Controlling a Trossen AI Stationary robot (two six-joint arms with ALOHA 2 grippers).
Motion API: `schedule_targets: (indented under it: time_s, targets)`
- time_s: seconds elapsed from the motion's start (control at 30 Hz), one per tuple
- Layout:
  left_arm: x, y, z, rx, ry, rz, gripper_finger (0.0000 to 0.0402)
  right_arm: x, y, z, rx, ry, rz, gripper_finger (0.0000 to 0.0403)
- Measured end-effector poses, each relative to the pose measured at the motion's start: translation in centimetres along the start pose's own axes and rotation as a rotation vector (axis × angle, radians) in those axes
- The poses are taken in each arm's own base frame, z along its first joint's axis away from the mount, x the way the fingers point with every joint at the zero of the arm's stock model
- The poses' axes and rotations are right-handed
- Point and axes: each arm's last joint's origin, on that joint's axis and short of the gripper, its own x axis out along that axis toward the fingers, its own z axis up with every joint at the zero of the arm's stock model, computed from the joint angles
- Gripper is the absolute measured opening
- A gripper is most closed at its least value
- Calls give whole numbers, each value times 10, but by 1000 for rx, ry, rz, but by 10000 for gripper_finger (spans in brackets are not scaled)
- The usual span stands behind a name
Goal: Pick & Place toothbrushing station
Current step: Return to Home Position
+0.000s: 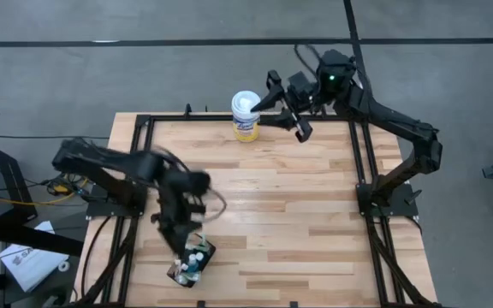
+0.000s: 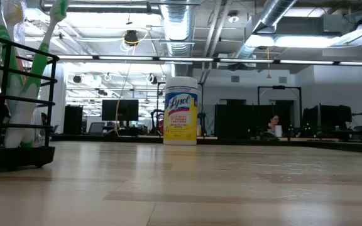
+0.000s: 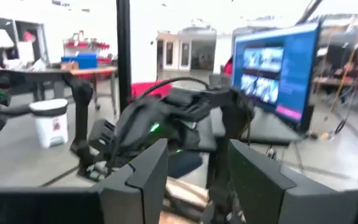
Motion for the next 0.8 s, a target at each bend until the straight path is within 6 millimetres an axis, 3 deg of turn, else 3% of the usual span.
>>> schedule_targets:
  time_s: [0.2,0.33,0.47,0.67,0.8]
  targets:
    - [-76,-10,-37,357,-589,-239,121,-19,-14,18,8,-101,-65,159]
    - [-118,-7,-83,697,-1044,-299,114,-39,-20,42,59,-135,-115,159]
    - [-145,9,-135,959,-1407,-248,106,-70,-14,68,87,-96,-111,159]
    - [-172,51,-201,1118,-1741,-196,93,-134,37,103,110,-52,-252,159]
    - [-183,77,-233,1118,-1850,-267,85,-164,97,130,40,-136,-412,159]
